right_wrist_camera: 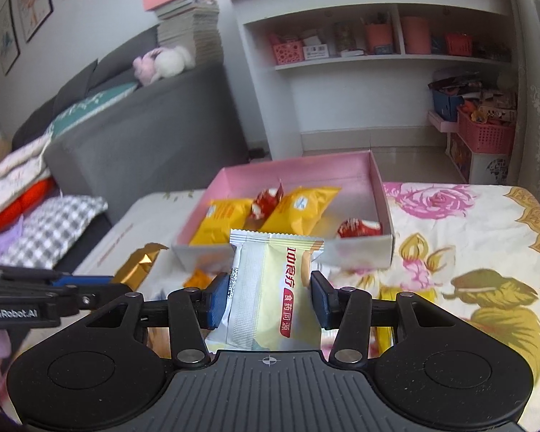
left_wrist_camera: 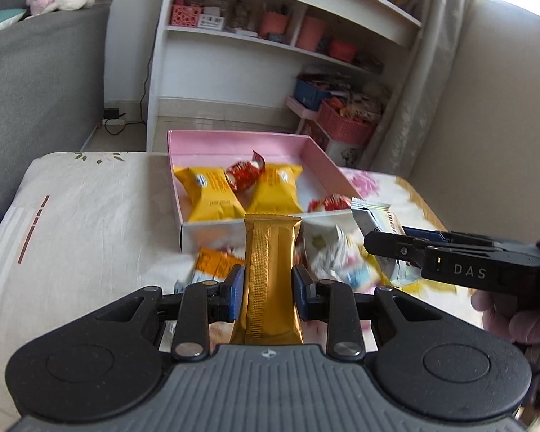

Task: Organize snacks
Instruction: 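Carry the gold bar and white pack into the pink box and open both tools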

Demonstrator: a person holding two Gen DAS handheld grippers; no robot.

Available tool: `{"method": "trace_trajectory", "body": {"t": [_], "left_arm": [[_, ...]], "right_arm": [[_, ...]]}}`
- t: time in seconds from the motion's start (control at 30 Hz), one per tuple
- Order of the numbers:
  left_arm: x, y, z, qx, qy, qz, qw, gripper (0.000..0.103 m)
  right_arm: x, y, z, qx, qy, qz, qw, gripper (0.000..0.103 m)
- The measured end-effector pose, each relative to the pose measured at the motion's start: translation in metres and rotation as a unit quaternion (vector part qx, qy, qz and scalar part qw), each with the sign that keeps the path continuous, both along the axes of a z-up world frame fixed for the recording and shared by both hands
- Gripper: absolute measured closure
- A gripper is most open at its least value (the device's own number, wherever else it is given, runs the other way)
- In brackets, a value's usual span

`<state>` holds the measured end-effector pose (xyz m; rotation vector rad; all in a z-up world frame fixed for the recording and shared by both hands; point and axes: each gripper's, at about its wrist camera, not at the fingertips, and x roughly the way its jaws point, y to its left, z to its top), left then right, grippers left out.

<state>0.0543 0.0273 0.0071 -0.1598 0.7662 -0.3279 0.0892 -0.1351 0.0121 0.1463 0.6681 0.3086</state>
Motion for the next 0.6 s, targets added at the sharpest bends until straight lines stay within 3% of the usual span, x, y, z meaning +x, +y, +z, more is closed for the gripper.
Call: {"method": "trace_trajectory", "body": {"t": [0.2, 0.6], "left_arm": [[0.037, -0.008, -0.003, -0.006, 0.017, 0.022, 0.9996, 0.077], [0.108, -0.03, -0.018, 0.029, 0.047, 0.021, 0.9982, 0.077]], "right_arm": [[0.036, -0.01, 0.0, 0.047, 0.011, -0.041, 0.998, 0.057], [0.081, -0.029, -0.022, 0.103, 0.031, -0.102, 0.989, 0.057]]}}
